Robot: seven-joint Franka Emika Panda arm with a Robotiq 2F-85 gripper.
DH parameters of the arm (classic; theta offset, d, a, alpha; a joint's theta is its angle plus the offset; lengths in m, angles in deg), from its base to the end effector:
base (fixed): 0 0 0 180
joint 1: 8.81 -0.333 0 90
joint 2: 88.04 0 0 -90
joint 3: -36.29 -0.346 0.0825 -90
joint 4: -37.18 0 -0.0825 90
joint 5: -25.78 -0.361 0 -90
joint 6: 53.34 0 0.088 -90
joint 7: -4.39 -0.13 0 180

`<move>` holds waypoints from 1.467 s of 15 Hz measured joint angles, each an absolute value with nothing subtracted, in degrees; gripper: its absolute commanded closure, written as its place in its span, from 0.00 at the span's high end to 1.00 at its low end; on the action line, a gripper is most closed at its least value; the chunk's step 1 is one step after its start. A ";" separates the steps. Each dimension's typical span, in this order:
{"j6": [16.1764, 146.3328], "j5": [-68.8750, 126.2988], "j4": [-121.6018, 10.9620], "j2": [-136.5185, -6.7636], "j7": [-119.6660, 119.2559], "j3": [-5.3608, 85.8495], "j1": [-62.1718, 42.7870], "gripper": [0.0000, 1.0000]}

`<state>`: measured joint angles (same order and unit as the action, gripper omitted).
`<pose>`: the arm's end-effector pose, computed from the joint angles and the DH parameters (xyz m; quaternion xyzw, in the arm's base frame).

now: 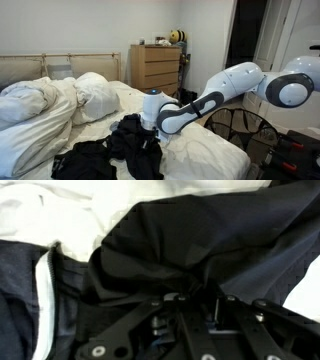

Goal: Put some of the clothes on the bed in the laundry hamper

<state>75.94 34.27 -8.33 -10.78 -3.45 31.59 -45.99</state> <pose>0.6254 0.5094 0.0849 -0.9516 -0.3010 -0.0618 0.0045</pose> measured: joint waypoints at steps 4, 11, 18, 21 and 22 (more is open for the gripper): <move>75.94 34.27 -8.11 -10.78 -3.47 31.60 -45.96 0.01; 70.53 30.48 -4.41 -15.05 -3.87 28.98 -44.40 0.01; 51.66 28.55 -2.30 -29.47 -8.17 27.33 -43.92 0.01; 46.37 28.55 -1.90 -35.47 -9.64 27.00 -44.00 0.01; 44.86 28.55 -1.80 -37.24 -10.04 26.93 -44.00 0.01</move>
<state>44.86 28.55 -1.80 -37.24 -10.04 26.93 -44.00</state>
